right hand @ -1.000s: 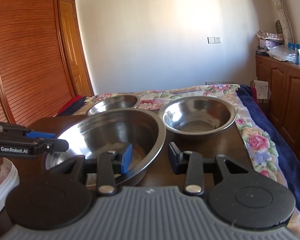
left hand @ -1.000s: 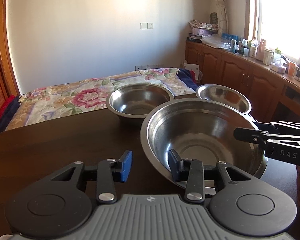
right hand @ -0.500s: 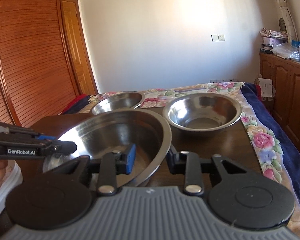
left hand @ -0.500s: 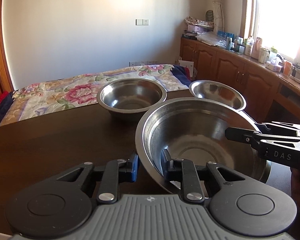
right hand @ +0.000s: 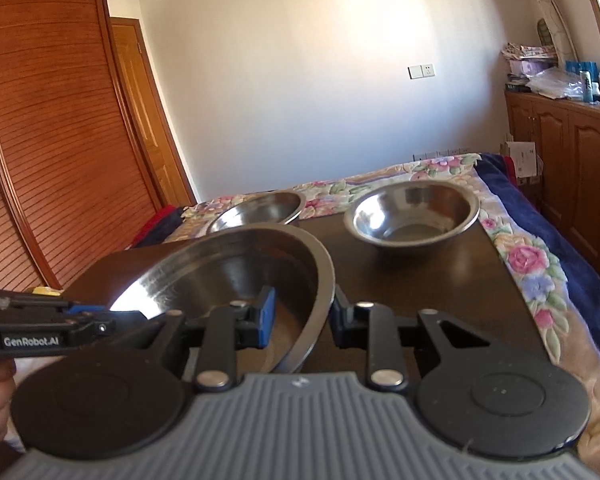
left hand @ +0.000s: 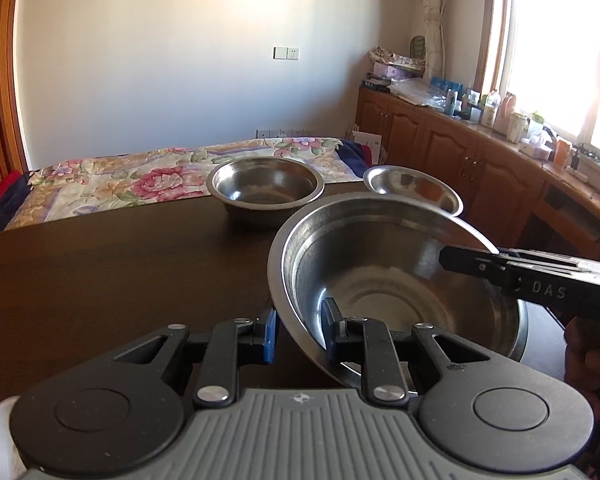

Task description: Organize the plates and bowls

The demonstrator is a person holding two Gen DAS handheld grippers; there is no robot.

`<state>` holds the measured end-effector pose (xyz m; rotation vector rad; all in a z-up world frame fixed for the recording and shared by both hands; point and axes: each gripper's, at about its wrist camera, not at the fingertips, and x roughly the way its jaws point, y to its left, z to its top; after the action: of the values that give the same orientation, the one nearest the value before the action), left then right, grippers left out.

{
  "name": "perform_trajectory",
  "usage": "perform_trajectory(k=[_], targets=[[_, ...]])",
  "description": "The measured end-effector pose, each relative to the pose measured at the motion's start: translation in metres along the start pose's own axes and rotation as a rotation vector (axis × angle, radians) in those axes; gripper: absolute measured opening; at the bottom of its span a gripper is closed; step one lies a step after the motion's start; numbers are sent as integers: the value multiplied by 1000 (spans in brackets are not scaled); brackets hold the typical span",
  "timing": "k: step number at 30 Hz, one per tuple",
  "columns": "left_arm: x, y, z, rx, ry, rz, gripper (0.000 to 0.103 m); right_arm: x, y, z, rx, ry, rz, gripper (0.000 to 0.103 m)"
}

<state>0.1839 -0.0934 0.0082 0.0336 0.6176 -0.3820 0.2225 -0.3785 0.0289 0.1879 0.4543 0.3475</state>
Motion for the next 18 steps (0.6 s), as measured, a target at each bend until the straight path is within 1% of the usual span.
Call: perform_trajectory(k=[4,9,18], targets=[[-14,2,-9,-10,-8,-6,25,-8,9,-12,17,5,-5,30],[-29,4,-20,-5,-15,-7,25,-18,21,-18,2,3,-18,30],[-46,7,-37,1,-18,-9,25,-30,32,-32,2,13,-25,30]])
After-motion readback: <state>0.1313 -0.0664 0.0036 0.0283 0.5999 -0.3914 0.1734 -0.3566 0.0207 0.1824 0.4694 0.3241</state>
